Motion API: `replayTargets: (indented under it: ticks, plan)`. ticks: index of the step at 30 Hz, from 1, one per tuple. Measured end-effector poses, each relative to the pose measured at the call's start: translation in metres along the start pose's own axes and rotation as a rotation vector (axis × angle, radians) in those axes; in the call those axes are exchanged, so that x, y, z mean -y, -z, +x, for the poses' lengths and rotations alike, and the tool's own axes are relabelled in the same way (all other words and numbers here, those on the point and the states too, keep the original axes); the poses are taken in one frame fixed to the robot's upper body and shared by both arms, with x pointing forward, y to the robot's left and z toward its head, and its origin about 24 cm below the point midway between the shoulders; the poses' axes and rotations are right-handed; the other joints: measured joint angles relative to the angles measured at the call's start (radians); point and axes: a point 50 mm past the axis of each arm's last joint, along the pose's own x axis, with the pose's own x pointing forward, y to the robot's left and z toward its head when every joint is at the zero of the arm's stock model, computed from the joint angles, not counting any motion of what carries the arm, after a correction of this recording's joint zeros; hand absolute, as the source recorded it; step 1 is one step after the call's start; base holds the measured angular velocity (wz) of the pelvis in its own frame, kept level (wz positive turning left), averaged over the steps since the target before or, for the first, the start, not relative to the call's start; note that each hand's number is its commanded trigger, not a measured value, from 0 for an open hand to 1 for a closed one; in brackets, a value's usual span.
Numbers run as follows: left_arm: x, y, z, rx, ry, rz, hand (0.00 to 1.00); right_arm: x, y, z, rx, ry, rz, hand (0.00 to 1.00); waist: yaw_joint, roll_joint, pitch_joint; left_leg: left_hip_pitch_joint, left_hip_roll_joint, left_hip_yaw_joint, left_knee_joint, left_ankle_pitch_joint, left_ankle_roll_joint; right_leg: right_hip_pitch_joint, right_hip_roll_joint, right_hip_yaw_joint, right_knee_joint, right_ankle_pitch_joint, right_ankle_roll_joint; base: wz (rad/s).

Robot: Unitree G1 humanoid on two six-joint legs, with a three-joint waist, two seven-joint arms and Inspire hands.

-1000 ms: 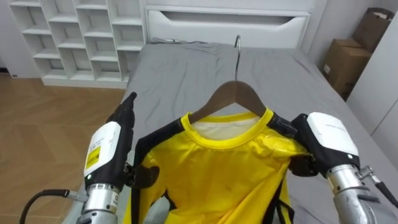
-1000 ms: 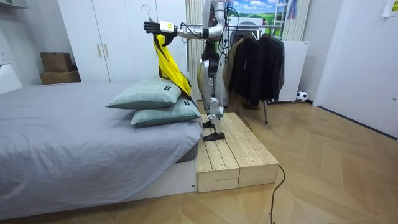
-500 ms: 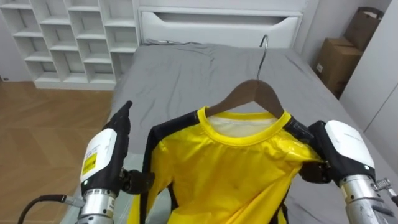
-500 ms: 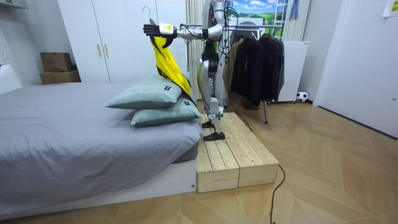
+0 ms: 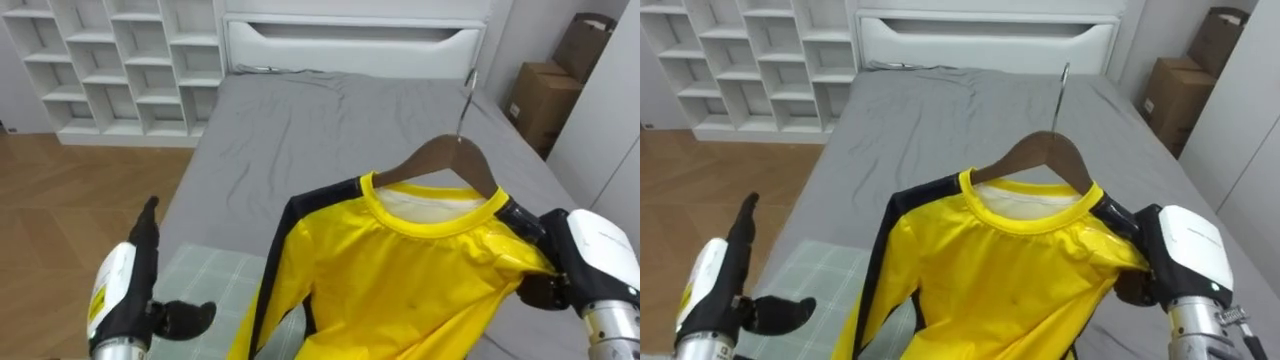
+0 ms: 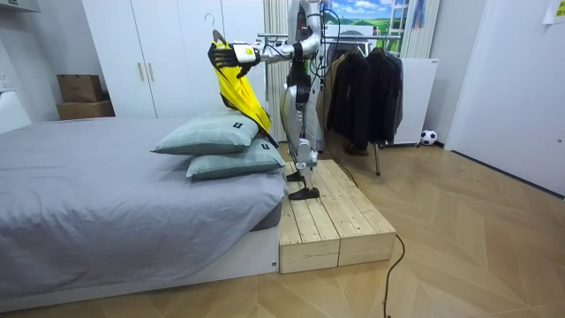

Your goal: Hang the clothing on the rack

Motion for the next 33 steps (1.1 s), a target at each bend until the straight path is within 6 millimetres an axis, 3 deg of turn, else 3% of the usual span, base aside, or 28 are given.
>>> replayTargets:
  ticks: [8, 11, 15, 19, 25, 33]
  plan:
    - [-0.015, 0.053, -0.012, -0.253, -0.160, -0.147, 0.00, 0.017, -0.001, 0.002, 0.010, 0.118, -0.007, 1.00, 0.018, 0.008, -0.0031, 0.010, 0.001, 0.011, -0.012, 0.000, 0.000, 0.000, 0.002, 0.012, 0.000, 0.000, 0.000, -0.04]
    - [-0.020, 0.081, -0.026, -0.408, -0.244, -0.244, 0.00, 0.021, -0.001, -0.002, 0.011, 0.141, -0.010, 1.00, 0.025, 0.014, -0.0044, 0.010, 0.001, 0.012, -0.013, 0.000, 0.000, -0.002, 0.002, 0.015, 0.000, 0.000, 0.000, -0.01]
    - [-0.019, 0.118, -0.054, -0.627, -0.339, -0.361, 0.00, 0.024, -0.001, -0.004, 0.006, 0.166, -0.015, 1.00, 0.040, 0.023, 0.0011, 0.012, 0.001, 0.020, -0.020, 0.000, 0.001, -0.009, 0.002, 0.022, 0.001, 0.000, 0.000, -0.06]
    - [-0.013, 0.150, -0.087, -0.816, -0.359, -0.356, 0.00, 0.032, -0.007, -0.008, 0.027, 0.199, -0.019, 1.00, 0.056, 0.028, 0.0018, 0.004, 0.001, 0.021, -0.021, 0.000, 0.001, -0.019, 0.002, 0.023, 0.003, 0.000, 0.000, -0.01]
    - [-0.013, 0.175, -0.118, -0.981, -0.401, -0.316, 0.00, 0.036, -0.010, -0.008, 0.038, 0.218, -0.015, 1.00, 0.058, 0.009, -0.0026, -0.010, 0.000, 0.017, -0.020, 0.000, 0.001, -0.029, 0.002, 0.024, 0.002, -0.002, 0.000, 0.02]
    - [0.002, 0.200, -0.167, -1.209, -0.315, -0.252, 0.00, 0.049, -0.023, -0.011, 0.095, 0.268, -0.008, 1.00, 0.054, 0.005, -0.0023, -0.009, 0.002, 0.024, -0.024, -0.001, 0.001, -0.033, 0.003, 0.029, 0.004, -0.002, 0.001, -0.02]
